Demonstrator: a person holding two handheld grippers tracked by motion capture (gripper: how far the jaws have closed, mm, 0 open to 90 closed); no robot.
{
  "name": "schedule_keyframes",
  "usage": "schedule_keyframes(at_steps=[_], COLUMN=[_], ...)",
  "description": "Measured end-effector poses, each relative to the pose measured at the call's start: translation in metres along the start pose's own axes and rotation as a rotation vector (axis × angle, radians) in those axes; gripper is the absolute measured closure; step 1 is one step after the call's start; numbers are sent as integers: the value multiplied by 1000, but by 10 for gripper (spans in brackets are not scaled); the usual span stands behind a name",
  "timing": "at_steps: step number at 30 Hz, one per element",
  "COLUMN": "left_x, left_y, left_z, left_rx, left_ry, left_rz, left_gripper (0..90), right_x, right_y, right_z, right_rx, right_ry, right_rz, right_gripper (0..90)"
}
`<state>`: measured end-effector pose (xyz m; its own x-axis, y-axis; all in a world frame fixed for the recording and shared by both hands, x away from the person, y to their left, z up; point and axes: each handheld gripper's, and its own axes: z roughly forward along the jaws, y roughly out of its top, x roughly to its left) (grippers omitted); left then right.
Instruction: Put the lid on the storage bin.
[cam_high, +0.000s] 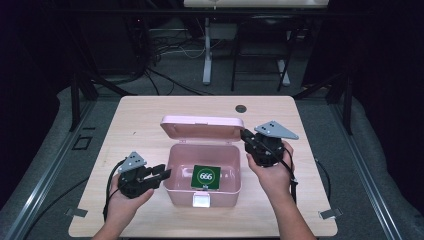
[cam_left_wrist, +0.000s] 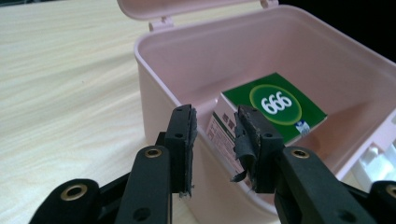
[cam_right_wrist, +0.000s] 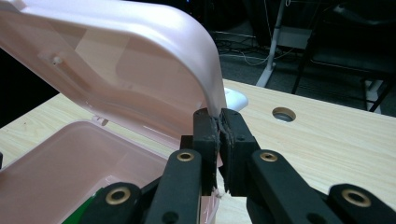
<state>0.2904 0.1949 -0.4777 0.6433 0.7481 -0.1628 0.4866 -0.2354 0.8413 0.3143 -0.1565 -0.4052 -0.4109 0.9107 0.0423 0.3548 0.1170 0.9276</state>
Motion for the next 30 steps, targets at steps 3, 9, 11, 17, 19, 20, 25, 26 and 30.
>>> schedule_keyframes(at_steps=[3, 9, 11, 17, 19, 20, 25, 26, 30], left_x=[1, 6, 7, 12, 14, 14, 13, 13, 11], left_y=[4, 18, 23, 39, 43, 46, 59, 62, 72], left_z=[-1, -4, -6, -10, -11, -12, -14, -14, -14], left_rx=[-9, -32, -35, -60, -61, -62, -80, -82, -101], left_ry=[3, 19, 23, 30, 30, 30, 41, 42, 51], left_rz=[-3, 8, 18, 24, 29, 31, 48, 55, 65], left_gripper=[667, 667, 667, 667, 666, 666, 666, 666, 661], right_x=[-2, -2, -2, -4, -4, -4, -4, -4, -4], right_y=[-1, -2, -3, -3, -3, -4, -4, -4, -5], right_z=[0, -1, -2, -3, -3, -3, -3, -3, -3], right_rx=[0, -2, 0, 2, 3, 3, 0, 0, -3], right_ry=[7, 15, 19, 37, 37, 37, 38, 38, 42], right_rz=[7, 10, 16, 37, 37, 36, 36, 36, 40], right_gripper=[854, 852, 850, 846, 846, 846, 845, 846, 845])
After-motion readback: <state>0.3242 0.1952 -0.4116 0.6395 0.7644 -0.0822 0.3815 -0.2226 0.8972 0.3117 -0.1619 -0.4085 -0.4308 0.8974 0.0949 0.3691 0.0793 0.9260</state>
